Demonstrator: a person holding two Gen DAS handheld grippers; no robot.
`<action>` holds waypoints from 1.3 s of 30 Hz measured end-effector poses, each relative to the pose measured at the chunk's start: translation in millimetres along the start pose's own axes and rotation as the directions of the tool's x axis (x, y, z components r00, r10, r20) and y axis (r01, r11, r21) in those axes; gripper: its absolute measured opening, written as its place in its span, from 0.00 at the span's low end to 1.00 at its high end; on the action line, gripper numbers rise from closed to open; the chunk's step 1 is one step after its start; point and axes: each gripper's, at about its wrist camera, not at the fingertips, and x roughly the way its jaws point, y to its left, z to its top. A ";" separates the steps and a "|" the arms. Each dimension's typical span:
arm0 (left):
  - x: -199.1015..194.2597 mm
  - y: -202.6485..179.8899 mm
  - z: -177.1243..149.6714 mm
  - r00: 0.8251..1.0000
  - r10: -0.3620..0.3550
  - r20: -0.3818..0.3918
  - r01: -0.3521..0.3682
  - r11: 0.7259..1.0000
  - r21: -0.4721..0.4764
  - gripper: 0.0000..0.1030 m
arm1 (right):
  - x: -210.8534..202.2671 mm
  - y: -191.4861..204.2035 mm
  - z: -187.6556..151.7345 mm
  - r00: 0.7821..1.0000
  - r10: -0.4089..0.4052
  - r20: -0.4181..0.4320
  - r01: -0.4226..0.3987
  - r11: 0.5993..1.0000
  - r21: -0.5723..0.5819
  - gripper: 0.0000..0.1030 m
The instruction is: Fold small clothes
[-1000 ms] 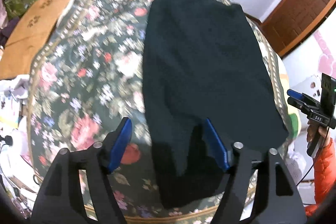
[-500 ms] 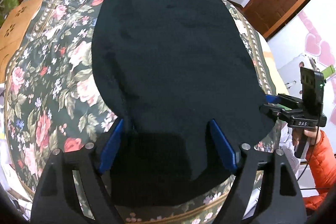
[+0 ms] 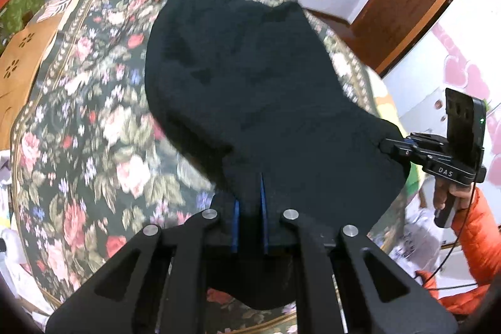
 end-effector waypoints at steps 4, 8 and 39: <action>-15.3 -3.7 28.0 0.999 -0.024 0.044 0.024 1.000 0.000 0.09 | -17.9 2.7 26.1 0.997 -0.013 0.071 0.015 0.999 -0.033 0.05; -24.8 -3.0 64.6 0.996 -0.034 0.078 0.034 0.999 -0.007 0.09 | -29.3 -7.7 46.7 0.992 -0.023 0.124 0.029 0.998 -0.046 0.05; 85.9 78.4 192.8 0.986 0.160 0.049 -0.160 0.987 0.002 0.66 | 59.7 -95.8 140.9 0.979 -0.194 0.068 0.195 0.981 -0.008 0.30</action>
